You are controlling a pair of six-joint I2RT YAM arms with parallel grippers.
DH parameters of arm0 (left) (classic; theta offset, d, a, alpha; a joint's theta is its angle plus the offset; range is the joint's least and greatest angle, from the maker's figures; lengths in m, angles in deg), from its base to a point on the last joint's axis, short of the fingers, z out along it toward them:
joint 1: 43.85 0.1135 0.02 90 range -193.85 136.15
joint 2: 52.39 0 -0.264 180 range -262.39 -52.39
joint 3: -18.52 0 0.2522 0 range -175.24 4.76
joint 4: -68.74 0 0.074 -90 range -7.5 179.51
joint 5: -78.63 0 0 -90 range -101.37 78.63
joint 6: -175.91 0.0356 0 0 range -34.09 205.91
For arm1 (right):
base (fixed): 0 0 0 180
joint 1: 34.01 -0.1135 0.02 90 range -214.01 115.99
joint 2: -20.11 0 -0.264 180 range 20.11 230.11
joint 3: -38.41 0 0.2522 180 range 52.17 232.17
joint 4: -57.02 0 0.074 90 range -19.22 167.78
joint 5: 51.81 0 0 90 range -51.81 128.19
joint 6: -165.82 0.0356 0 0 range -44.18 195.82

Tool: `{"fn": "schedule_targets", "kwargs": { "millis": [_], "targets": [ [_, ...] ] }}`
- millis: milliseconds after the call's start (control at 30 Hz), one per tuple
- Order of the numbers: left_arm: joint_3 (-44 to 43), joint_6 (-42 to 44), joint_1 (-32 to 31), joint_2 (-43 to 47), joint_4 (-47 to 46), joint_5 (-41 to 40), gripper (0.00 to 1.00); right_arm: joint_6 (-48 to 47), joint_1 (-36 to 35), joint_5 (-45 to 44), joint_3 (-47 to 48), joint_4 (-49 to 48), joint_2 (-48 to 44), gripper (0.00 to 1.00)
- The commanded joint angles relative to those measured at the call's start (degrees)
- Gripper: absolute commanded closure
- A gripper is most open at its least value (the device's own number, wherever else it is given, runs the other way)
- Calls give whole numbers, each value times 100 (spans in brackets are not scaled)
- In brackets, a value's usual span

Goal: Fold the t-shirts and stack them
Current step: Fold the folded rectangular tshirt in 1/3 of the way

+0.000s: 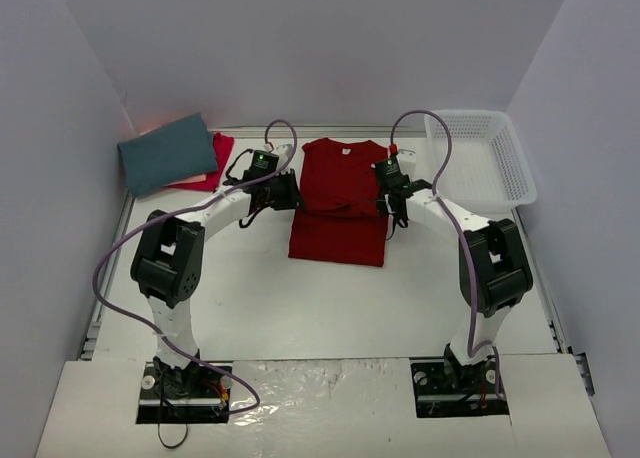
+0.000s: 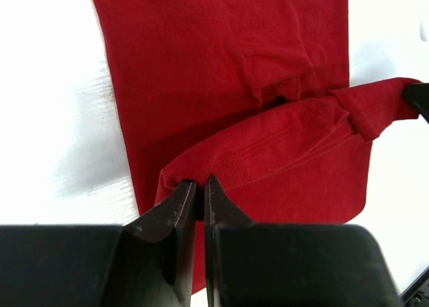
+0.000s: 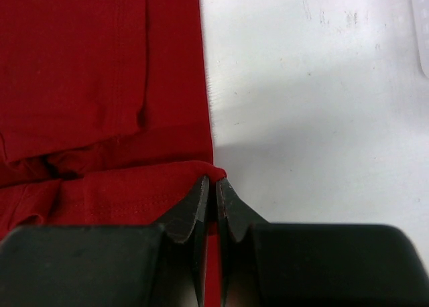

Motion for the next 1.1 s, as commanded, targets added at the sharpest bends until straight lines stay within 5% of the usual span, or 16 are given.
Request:
{"fn": "schedule_targets", "kwargs": {
  "millis": [0,1067],
  "targets": [
    [-317,152,66,25,-99,29,98,-112,86,-74,282,-26,62,100],
    [-792,258,145,-670,-29,134,98,-200,200,23,510,-184,607,100]
  ]
}}
